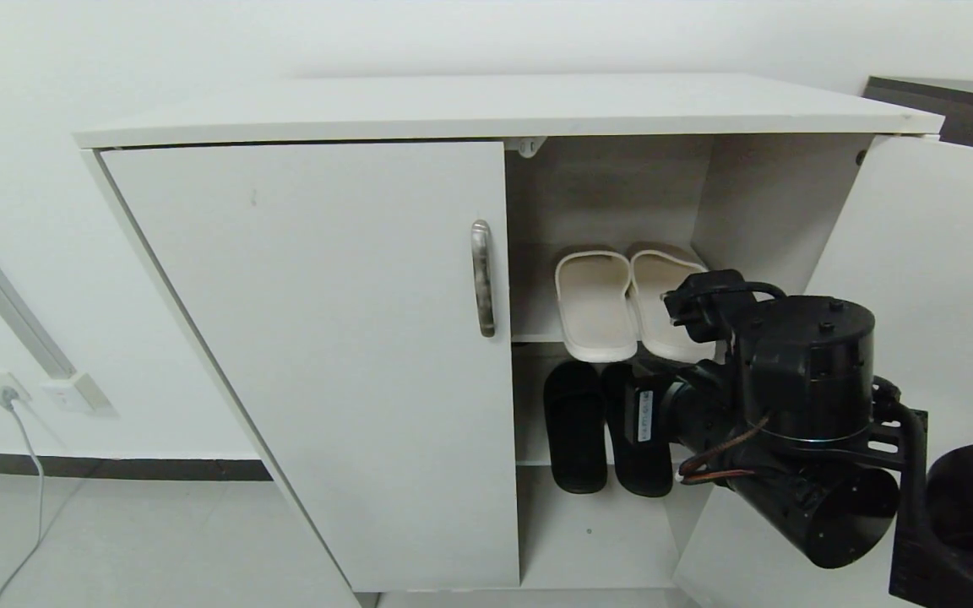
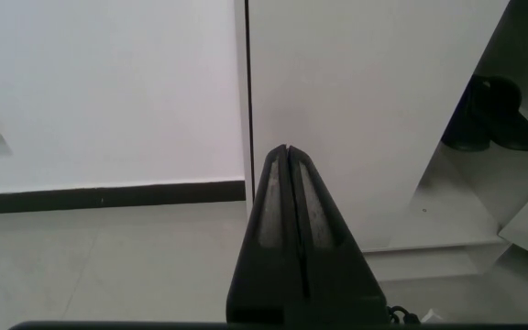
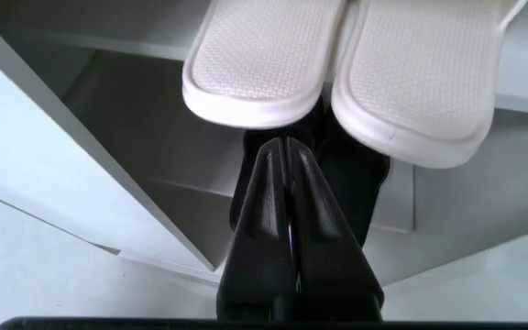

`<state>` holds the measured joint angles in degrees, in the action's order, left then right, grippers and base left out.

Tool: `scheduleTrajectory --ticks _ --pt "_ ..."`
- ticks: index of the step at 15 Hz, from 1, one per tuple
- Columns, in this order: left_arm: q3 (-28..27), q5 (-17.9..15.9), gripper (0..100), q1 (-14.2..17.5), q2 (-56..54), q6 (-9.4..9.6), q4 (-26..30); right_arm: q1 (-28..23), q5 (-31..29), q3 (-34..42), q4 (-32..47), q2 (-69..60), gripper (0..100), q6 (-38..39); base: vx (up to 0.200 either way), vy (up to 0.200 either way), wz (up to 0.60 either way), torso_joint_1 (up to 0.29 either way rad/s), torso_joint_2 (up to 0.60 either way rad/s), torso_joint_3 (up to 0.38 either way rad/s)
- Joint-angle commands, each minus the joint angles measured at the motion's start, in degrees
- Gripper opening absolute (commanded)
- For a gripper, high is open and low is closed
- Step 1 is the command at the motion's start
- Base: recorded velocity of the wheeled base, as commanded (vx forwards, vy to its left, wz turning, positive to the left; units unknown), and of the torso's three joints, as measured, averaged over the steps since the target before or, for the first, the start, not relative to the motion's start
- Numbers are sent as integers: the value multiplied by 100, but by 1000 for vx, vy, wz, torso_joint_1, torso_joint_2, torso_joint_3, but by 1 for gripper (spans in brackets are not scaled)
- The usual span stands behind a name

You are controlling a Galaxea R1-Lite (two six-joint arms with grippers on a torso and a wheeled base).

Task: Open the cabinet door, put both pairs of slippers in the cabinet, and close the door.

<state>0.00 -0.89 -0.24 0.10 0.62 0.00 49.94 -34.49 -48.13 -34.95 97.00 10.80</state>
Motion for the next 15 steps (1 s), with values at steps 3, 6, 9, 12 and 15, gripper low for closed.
scheduleTrajectory --ticks 3,6,9,12,15 --pt "0 1 0 -2 -1 -1 0 15 -5 14 -3 47 0 1 -133 0 0 3 3 3" --pt "0 1 0 -2 -1 -1 0 15 -5 49 -3 38 0 1 -200 0 0 6 -2 5" --pt "0 1 0 -2 -1 -1 0 15 -5 111 -3 29 0 1 -200 0 0 1 1 -2" --pt "0 1 0 -2 -1 -1 0 15 30 163 -205 29 0 1 -200 0 0 2 1 -1" --pt "0 1 0 -2 -1 -1 0 15 39 269 -363 56 0 -34 -200 0 0 7 6 -2"
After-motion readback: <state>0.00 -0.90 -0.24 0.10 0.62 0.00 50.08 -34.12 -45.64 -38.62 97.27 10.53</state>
